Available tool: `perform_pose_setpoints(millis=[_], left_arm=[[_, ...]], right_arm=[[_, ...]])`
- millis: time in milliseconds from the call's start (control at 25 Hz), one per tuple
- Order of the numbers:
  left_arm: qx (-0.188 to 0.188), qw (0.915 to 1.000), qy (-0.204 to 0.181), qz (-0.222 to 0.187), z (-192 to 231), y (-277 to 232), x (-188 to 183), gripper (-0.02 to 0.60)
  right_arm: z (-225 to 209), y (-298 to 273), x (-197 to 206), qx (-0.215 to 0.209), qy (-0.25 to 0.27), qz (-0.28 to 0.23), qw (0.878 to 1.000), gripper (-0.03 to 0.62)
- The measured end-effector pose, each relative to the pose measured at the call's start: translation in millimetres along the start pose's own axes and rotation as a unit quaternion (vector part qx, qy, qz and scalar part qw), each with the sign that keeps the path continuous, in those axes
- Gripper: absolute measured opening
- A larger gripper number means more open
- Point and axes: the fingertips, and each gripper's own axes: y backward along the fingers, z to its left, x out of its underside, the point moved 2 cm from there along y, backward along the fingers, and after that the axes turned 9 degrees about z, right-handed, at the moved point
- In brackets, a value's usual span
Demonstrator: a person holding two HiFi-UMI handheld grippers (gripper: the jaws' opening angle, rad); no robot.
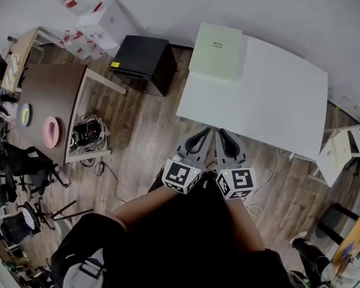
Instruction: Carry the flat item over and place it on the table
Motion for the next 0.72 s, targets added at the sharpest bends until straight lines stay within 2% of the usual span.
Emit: perform_pose_setpoints(millis=[160,320,720], left_arm=[[-0.010,0.9997,-0.009,-0.021,19.0,16.2,-19.2,0.023],[-0.002,0.9993,-0.015,-0.034,32.2,29.7,-37.3,0.023],[0.005,0.9947,-0.061,-0.082,52.8,55.9,-66.0,0.023]], right_arm=[[13.1,2.4,-4.6,0.073,0.023,0.000,0.997,0.051],[21.2,1.0,-15.7,0.113,0.044,-0.012,0.993,0.051],[55.8,-17.0,-40.5,0.134,0.080,-0.042,0.987,0.051]])
